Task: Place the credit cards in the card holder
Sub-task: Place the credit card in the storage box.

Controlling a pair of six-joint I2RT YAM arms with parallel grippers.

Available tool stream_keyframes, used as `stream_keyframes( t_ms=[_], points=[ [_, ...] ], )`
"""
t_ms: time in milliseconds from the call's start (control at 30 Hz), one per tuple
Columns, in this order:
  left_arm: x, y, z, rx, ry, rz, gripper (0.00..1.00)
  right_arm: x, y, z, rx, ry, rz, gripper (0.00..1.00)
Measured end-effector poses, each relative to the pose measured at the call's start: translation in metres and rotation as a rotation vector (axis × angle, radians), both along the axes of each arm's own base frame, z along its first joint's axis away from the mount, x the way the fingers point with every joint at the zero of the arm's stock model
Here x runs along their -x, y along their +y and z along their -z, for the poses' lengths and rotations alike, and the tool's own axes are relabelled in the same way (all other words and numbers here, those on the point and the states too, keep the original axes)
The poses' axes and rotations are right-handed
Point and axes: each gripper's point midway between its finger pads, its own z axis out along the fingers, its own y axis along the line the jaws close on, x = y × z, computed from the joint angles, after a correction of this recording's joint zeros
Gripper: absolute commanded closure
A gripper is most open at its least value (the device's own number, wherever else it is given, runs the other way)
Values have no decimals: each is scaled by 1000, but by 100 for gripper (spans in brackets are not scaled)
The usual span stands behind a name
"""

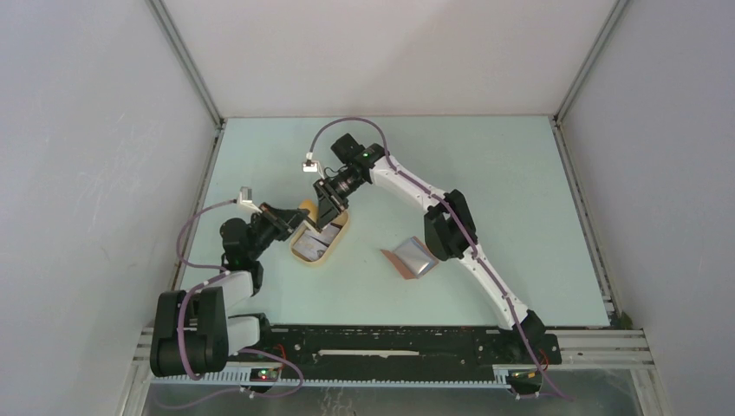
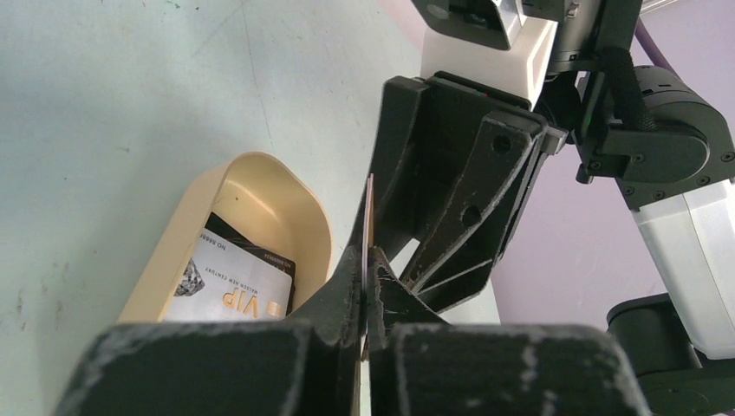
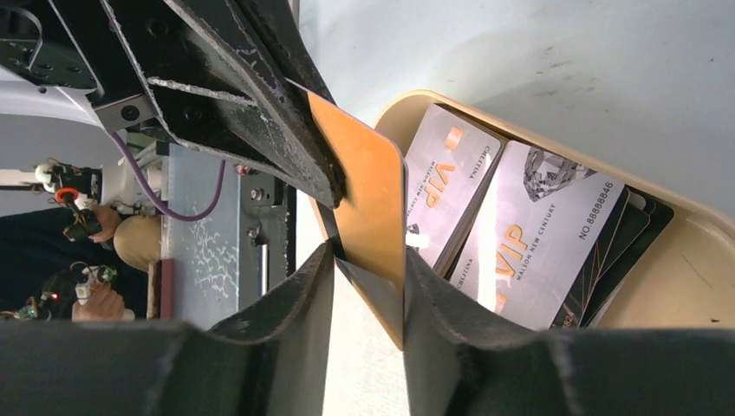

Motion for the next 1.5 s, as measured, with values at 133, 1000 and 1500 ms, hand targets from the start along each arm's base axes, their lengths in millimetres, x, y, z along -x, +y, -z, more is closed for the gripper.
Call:
stream_keyframes(
  t_ms=[133,1000,1500],
  points=[
    [0,1,2,-1,9,-4,100,0,-1,-1,4,11,3,93],
    [23,1,2,80,-31,21,46,-13,-18,-39,-179,160,-38,100],
    [24,-10,-3,177,-49,110,63,-10,-19,-44,-205,238,-58,100]
  ],
)
